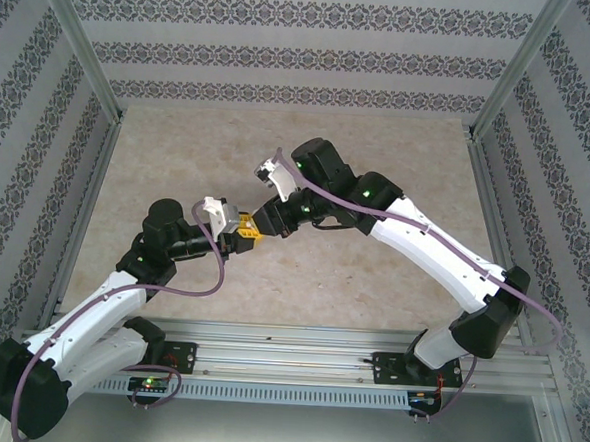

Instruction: Insert the wireless bluetooth earbuds into the charging case

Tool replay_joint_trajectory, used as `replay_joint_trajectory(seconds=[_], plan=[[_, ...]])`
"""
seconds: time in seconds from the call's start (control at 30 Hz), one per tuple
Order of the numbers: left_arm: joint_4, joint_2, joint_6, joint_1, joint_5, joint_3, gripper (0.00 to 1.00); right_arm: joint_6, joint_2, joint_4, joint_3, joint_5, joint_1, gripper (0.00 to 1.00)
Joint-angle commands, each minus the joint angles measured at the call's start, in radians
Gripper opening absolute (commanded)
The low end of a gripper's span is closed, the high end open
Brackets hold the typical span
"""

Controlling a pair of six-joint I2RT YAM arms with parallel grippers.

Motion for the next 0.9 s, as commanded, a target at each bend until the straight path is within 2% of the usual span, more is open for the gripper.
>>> replay_joint_trajectory(seconds=[0.0,0.23,0.3,0.63,0.7,0.87], plan=[[0.064,-0.006,-0.013,-0.011,0.031,0.013,0.0,-0.003,0.017,0.027,-0.019,-0.025,-0.014,0.22],[0.05,-0.008,-0.005,-0.012,0.023,0.012,0.0,0.013,0.019,0.032,-0.044,-0.005,-0.029,0.31],[0.047,-0.007,-0.006,-0.012,0.02,0.011,0.0,0.023,0.018,0.036,-0.051,0.002,-0.034,0.37],[0.019,-0.009,0.002,-0.012,-0.002,0.008,0.0,0.072,0.005,0.036,-0.029,0.048,-0.045,0.5],[0.017,-0.009,0.003,-0.012,-0.016,0.009,0.0,0.097,-0.005,0.025,-0.02,0.085,-0.045,0.54],[0.004,-0.014,0.016,-0.011,-0.095,0.006,0.0,0.241,-0.04,0.021,-0.013,0.186,-0.047,0.55]])
